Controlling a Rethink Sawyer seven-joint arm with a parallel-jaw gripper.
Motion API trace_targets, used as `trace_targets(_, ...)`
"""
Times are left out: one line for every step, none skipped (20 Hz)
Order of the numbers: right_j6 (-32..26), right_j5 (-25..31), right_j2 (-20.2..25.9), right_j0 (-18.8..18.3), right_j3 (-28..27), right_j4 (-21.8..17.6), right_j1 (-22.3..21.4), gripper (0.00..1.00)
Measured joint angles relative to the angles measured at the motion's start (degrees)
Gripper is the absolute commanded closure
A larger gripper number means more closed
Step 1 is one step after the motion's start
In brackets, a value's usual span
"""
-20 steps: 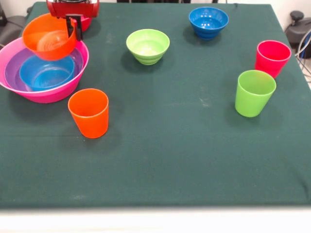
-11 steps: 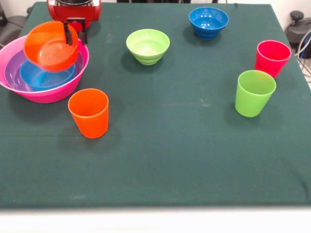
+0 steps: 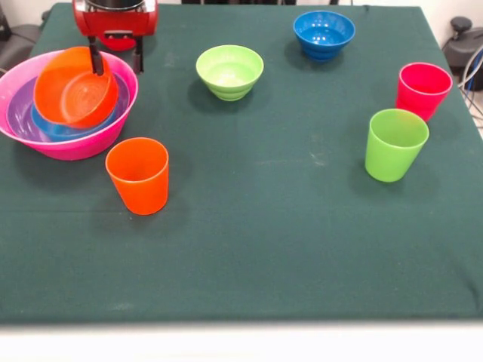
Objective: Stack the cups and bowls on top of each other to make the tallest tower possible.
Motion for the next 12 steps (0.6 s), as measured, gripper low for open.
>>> trace_targets(0.0, 0.0, 0.01, -0.01, -0.02, -0.08, 0.0, 0.0)
trace_targets(0.0, 0.0, 0.07, -0.01, -0.16, -0.37, 0.0, 0.0)
trace_targets(0.0, 0.01, 0.12, -0.01, -0.22, -0.48, -0.02, 0.0)
trace_targets(0.0, 0.02, 0.15, -0.01, -0.26, -0.5, -0.05, 0.0)
trace_targets(0.0, 0.04, 0.19, -0.01, -0.31, -0.52, -0.08, 0.0)
trace_targets(0.0, 0.08, 0.22, -0.01, -0.36, -0.54, -0.12, 0.0)
trace_targets(0.0, 0.11, 0.24, -0.01, -0.37, -0.52, -0.14, 0.0)
trace_targets(0.0, 0.39, 0.32, 0.0, -0.55, -0.54, -0.18, 0.0)
trace_targets(0.0, 0.52, 0.34, 0.0, -0.68, -0.54, -0.18, 0.0)
trace_targets(0.0, 0.63, 0.34, 0.0, -0.75, -0.54, -0.17, 0.0)
trace_targets(0.0, 0.82, 0.35, 0.0, -0.96, -0.58, -0.16, 0.0)
trace_targets(-0.01, 1.1, 0.35, 0.0, -1.32, -0.75, -0.15, 0.0)
